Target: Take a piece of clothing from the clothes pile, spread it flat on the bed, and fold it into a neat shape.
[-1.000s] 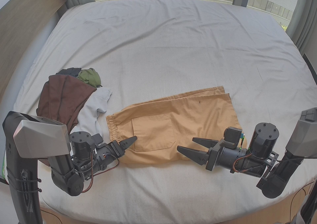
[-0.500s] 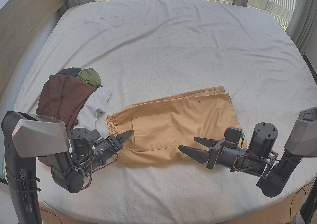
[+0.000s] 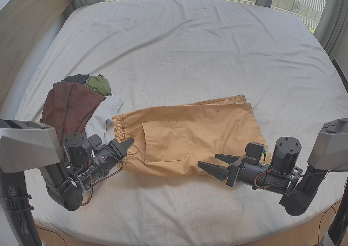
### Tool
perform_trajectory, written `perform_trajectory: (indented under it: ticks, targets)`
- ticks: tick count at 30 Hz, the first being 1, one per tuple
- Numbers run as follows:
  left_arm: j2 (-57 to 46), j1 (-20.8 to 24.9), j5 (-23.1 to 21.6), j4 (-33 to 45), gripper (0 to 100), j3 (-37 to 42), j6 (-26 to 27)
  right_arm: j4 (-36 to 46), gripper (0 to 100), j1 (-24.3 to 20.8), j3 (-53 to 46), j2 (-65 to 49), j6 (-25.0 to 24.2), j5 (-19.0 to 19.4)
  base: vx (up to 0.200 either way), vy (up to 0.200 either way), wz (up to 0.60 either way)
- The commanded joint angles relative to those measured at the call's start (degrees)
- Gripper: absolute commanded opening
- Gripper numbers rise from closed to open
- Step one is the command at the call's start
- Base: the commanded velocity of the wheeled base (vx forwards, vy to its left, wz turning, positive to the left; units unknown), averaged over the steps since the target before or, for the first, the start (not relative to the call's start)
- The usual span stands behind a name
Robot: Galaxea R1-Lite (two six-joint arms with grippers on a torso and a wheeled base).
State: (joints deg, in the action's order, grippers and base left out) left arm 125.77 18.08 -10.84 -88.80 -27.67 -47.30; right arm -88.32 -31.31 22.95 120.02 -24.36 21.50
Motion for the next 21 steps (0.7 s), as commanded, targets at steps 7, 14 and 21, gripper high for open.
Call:
perform_trajectory:
  ticks: [7,14,21]
  targets:
    - [-11.86,-4.54,-2.52,0.03,0,10.89,0.28,-0.01,100,0.28,0.16,1.71,0.01,0.03,0.0,0.0,0.0]
    - [-16.26,-9.99,-7.88,0.03,0,15.02,0.37,-0.1,100,0.02,0.16,1.8,0.1,0.03,0.0,0.0,0.0]
    - [-16.79,-10.96,-8.32,0.03,0,16.33,2.21,-0.01,100,0.02,0.16,1.71,0.1,0.03,0.0,0.0,0.0]
